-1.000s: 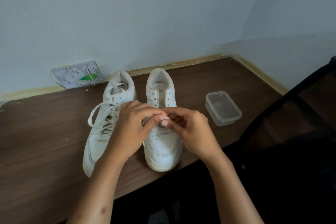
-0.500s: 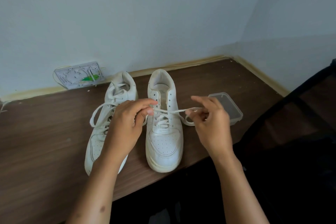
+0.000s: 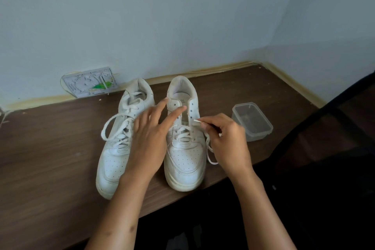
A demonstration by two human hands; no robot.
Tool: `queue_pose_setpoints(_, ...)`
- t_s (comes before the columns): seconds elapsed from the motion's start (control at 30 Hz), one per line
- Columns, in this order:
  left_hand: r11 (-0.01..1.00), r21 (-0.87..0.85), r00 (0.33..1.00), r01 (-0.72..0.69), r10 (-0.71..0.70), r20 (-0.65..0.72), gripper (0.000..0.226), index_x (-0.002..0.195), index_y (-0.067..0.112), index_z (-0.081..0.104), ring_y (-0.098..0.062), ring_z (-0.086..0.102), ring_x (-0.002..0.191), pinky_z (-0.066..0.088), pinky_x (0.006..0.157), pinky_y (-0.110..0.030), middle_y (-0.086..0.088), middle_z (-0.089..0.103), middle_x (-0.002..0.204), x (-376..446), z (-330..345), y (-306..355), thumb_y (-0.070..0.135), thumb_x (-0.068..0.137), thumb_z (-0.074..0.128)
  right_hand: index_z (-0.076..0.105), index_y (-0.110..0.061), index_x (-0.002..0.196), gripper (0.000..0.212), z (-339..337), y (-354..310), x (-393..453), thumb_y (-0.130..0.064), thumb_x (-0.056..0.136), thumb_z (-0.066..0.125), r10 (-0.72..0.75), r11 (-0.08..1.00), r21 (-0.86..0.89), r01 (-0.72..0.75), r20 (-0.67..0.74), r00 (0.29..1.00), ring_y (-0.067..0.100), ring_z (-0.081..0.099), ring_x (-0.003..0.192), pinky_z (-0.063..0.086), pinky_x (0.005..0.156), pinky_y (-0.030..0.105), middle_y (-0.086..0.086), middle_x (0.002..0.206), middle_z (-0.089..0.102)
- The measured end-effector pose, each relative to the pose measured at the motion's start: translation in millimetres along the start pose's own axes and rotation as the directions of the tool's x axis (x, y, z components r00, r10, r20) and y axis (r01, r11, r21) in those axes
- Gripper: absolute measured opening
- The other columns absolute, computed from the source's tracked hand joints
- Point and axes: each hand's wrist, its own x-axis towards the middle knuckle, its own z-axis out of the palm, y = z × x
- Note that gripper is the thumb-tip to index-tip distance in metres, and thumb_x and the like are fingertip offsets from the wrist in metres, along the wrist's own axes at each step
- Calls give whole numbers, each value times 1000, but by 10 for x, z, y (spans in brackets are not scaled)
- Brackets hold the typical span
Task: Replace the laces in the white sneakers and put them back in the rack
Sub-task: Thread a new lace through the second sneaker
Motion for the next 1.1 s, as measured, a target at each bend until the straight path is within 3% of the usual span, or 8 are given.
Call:
queue_pose_setpoints(0.17,998,-68,1000,7,-7,-1,57,134,46,42,-22,34,139,24,111,-42,5,31,157,42,-7,7,10,93,55,75,-18,101,12,103,-47,-27,-15,90,70,7,1000,-5,-7,-21,1000,2,65,85,49,75,12,-10,91,71)
queue_pose_setpoints(0.27,991,-131,1000,9,-13,-29,57,127,45,44,-13,40,133,17,104,-26,13,40,150,38,-13,16,5,90,61,73,-17,99,9,178,-69,-24,-16,91,69,-5,1000,-16,4,-41,999,6,65,82,54,74,25,-9,87,70)
queue_pose_setpoints(0.4,985,-174,998,11,-21,-56,62,123,42,49,-7,49,121,18,99,-20,16,48,142,40,3,8,-2,83,68,73,-14,98,11,257,-71,5,-8,91,67,-73,991,-113,67,-50,996,11,62,83,55,73,34,-5,85,67)
queue_pose_setpoints(0.57,973,-229,996,8,-29,-86,57,121,38,53,-9,50,112,15,99,-17,18,47,135,28,36,15,2,80,72,75,-18,95,14,333,-61,39,-7,88,69,-99,987,-134,86,-97,990,12,57,85,49,72,22,-8,86,63)
queue_pose_setpoints(0.7,965,-261,996,-3,-21,-89,53,119,35,56,-11,51,112,19,100,-21,18,46,132,28,41,19,5,80,74,77,-19,92,15,396,-30,69,-6,87,71,21,999,33,-18,-91,996,11,59,87,51,73,24,-7,90,56)
queue_pose_setpoints(0.8,964,-267,994,-7,-21,-104,55,121,35,57,-11,51,111,22,101,-23,15,48,132,24,49,14,4,79,74,77,-21,94,20,420,-36,58,-4,85,69,-126,975,-195,104,-101,987,18,55,84,51,74,39,-5,90,55)
queue_pose_setpoints(0.9,965,-259,992,-29,-3,-123,59,123,35,57,-9,51,110,22,101,-22,10,51,133,25,63,14,2,78,76,76,-20,90,20,422,-55,49,-3,82,69,-230,895,-411,173,-94,969,20,51,79,48,71,41,-2,89,56)
queue_pose_setpoints(1.1,949,-313,993,-40,3,-115,59,126,35,61,-11,54,113,33,103,-31,10,53,134,47,54,-19,2,79,75,74,-19,98,24,441,-19,58,-1,85,66,-187,945,-282,163,-63,980,17,49,84,48,76,43,-3,93,56)
